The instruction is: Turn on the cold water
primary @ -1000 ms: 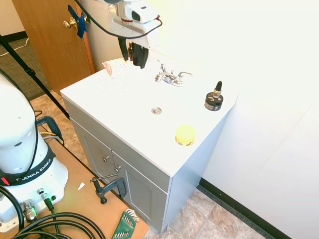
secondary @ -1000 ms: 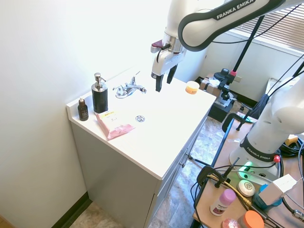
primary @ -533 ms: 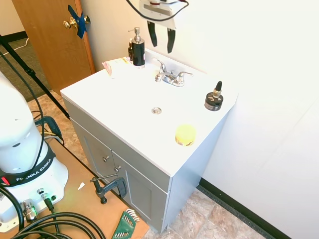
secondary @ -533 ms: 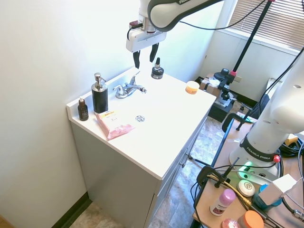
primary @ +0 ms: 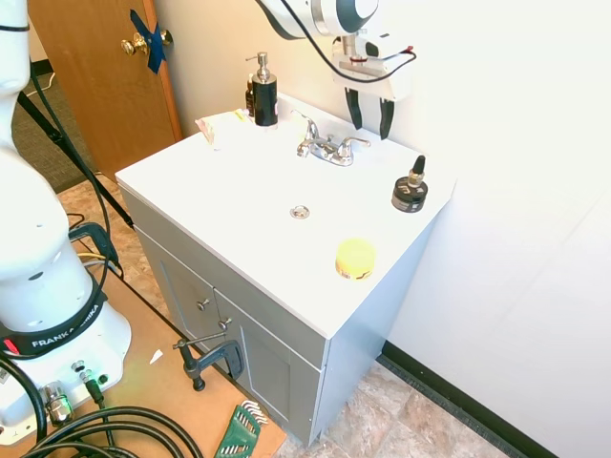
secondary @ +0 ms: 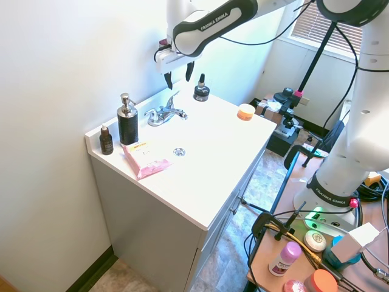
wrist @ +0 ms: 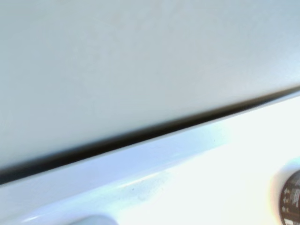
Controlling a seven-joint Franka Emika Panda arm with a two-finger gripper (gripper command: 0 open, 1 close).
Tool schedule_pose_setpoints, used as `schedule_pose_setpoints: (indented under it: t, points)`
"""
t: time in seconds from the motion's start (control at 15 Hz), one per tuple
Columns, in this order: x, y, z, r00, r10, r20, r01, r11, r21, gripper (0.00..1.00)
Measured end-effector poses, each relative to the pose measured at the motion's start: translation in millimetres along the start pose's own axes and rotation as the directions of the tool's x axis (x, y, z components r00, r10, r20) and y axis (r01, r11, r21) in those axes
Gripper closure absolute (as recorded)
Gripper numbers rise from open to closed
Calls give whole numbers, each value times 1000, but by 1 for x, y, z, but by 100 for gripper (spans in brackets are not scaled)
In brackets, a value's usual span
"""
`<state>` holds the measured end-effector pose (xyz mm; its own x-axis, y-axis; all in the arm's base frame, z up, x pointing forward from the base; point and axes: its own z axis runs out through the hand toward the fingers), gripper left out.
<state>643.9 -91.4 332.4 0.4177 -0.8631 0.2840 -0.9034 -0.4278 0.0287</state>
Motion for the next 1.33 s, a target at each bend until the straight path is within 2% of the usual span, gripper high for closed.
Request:
schedule_pose_setpoints:
  t: [0.27,0.53,1.07,1.33]
  points:
    - [8,4,29,1000,7,-4,-7,999,-35,0]
    - [2,15,34,999,-26,40,27,999,-47,0]
    - [-45,54,-10,992,-70,101,72,997,-16,0]
    - [-39,82,-33,989,-83,126,81,996,21,0]
